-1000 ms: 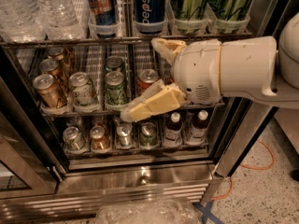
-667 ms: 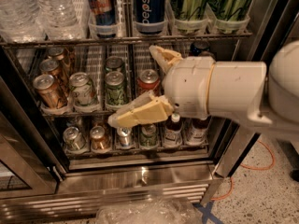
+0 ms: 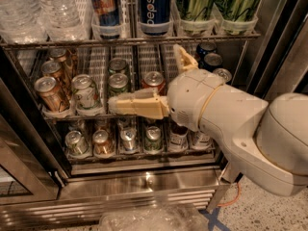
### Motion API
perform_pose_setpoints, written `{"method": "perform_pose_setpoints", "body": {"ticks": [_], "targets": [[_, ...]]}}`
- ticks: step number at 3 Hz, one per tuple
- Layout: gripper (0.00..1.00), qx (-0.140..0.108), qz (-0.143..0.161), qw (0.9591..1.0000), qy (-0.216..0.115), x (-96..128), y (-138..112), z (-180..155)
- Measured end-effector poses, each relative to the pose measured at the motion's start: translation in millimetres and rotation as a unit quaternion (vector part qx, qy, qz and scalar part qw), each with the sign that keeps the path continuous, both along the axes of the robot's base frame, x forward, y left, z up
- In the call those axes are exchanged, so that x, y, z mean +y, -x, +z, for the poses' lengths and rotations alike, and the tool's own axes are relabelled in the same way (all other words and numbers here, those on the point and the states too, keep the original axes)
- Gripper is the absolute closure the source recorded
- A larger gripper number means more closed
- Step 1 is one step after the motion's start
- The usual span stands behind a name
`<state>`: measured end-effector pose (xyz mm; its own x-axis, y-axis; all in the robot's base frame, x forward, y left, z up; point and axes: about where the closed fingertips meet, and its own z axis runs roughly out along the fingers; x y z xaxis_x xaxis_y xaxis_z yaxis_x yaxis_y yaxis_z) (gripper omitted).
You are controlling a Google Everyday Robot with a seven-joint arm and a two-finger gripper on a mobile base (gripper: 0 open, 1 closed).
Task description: Pick redbull can from top shelf of fridge
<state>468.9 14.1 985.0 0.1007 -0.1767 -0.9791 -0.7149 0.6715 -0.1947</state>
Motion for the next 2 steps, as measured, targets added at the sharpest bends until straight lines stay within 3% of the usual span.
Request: {"method": "perform_pose_setpoints", "body": {"ticks": [1,2], "targets": [[0.00,-0.009,-0.084,0.9942,-0.067,-53.2,-23.7,7.4],[0.00,-0.018,-0.099,0.9921,-0.075,-58.0,-30.4,2.1]]}}
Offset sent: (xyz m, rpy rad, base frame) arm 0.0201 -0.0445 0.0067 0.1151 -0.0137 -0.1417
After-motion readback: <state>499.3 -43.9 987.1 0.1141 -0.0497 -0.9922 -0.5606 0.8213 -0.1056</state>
